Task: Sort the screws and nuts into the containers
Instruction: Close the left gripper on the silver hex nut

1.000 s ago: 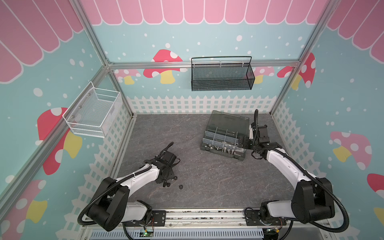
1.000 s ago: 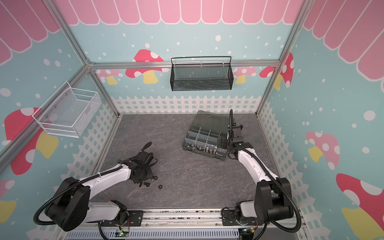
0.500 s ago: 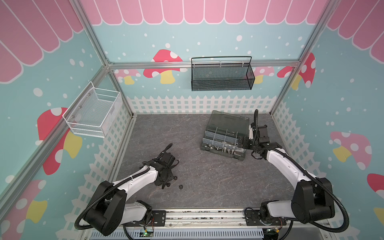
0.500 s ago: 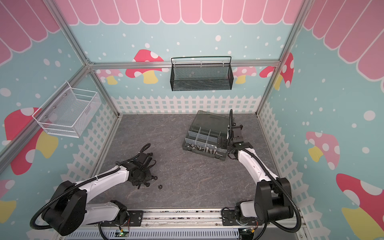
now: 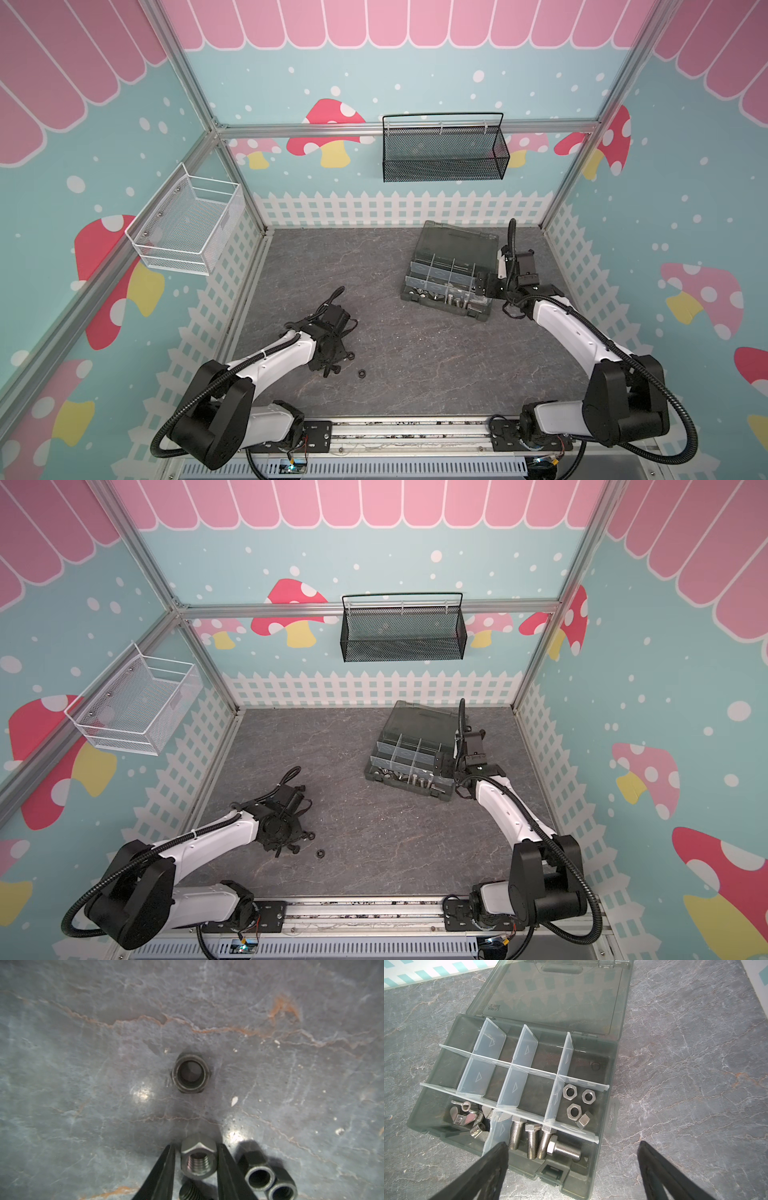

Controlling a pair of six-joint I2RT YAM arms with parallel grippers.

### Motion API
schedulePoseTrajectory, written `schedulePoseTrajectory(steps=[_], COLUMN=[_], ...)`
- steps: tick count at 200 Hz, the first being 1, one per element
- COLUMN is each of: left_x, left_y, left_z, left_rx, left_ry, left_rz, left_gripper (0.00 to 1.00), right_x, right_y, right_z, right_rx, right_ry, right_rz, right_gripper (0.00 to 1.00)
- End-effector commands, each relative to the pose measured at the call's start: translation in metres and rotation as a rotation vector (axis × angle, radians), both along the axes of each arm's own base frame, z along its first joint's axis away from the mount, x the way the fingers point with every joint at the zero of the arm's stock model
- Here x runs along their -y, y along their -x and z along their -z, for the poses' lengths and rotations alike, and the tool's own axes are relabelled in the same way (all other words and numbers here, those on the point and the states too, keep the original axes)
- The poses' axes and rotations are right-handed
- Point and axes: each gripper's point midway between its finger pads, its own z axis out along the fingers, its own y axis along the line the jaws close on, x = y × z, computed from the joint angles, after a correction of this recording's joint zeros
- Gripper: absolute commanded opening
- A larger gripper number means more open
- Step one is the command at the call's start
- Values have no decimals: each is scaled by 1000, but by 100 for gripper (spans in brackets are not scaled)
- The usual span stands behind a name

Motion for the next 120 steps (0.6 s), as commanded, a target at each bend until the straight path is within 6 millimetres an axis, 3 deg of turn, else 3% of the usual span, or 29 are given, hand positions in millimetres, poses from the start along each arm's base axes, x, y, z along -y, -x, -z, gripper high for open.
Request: schedulePoseTrajectory(steps=[1, 38, 76, 120], left_x=[-2, 3, 4, 2], left_y=[3, -5, 0, 12], left_z=[11, 11, 14, 14], left_rx=[-31, -29, -58, -93], left_ry=[-4, -3, 2, 9], left_rz=[-23, 15, 25, 24], left_gripper=[36, 33, 31, 41], right_x=[0, 0, 0, 0], right_y=[1, 0, 1, 1], right_z=[7, 7, 8, 5], right_rx=[-19, -20, -24, -19], right_ry=[-11, -15, -17, -15], right_rz=[6, 6, 9, 8], right_gripper=[98, 98, 98, 98])
